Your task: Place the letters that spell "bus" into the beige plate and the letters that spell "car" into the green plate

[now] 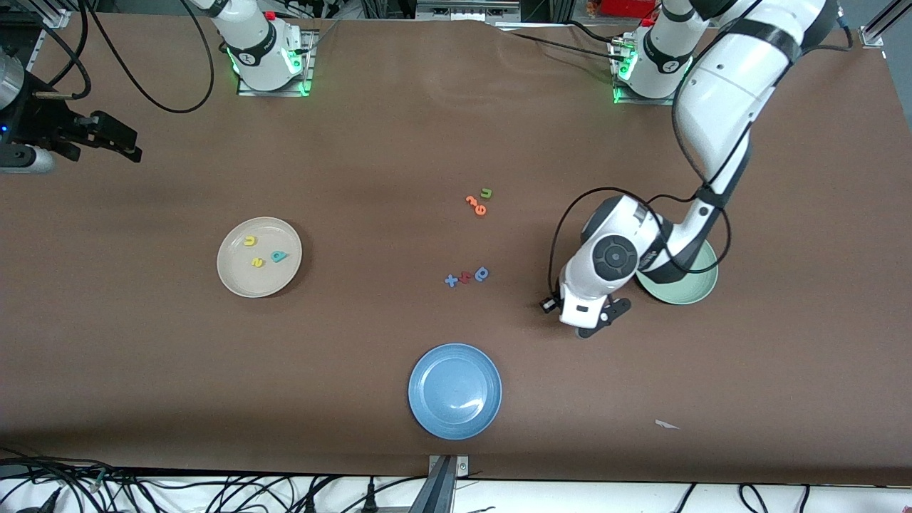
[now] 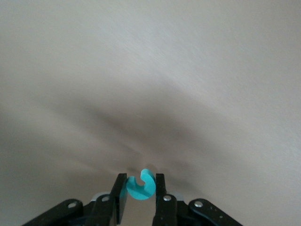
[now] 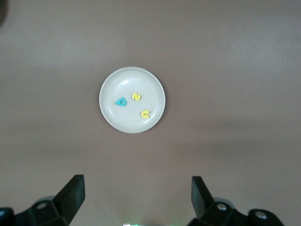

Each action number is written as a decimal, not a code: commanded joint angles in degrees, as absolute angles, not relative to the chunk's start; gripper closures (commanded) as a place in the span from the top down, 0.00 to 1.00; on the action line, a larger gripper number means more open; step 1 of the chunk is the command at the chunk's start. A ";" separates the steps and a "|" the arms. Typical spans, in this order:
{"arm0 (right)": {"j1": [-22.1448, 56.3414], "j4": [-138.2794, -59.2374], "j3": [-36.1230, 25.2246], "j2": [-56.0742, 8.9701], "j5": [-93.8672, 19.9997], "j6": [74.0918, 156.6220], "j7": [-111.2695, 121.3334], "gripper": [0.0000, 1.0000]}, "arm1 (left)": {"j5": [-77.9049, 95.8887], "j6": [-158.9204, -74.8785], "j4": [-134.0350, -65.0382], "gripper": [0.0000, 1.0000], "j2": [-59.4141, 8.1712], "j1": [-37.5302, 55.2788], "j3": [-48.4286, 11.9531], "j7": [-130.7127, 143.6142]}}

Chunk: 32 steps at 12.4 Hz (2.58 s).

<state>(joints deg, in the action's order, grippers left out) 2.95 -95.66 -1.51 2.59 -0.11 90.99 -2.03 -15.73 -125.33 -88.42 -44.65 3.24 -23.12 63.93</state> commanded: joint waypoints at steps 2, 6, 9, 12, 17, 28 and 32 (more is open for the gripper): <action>1.85 -95.89 -0.70 2.11 0.18 98.25 -1.93 1.00 | -10.75 -108.16 -90.09 0.09 -35.44 -1.92 -23.55 48.92; 0.27 -95.71 -0.97 0.88 -0.43 97.48 -1.32 1.00 | -10.45 -94.13 -93.06 0.14 -31.82 -9.91 -23.38 32.72; -0.09 -95.27 -2.45 0.79 -5.89 94.83 -1.67 1.00 | -10.81 -96.93 -98.85 0.14 -31.90 -14.58 -23.38 26.30; -0.26 -95.19 -2.99 0.18 -5.80 95.10 -1.23 1.00 | -12.39 -107.89 -107.56 0.21 -32.52 -16.61 -23.29 26.19; -0.35 -94.75 -2.46 0.18 -1.49 94.75 -0.97 1.00 | -11.52 -105.22 -104.87 1.00 -29.46 -18.02 -23.47 26.10; -0.26 -94.83 -1.85 0.00 -2.46 94.66 -0.97 1.00 | -8.53 -90.18 -82.79 0.99 -18.46 -20.73 -23.55 18.19; -0.26 -95.01 -1.50 0.00 -2.46 94.57 -1.05 1.00 | -2.74 -91.05 -82.27 0.99 -14.42 -5.62 -5.73 9.94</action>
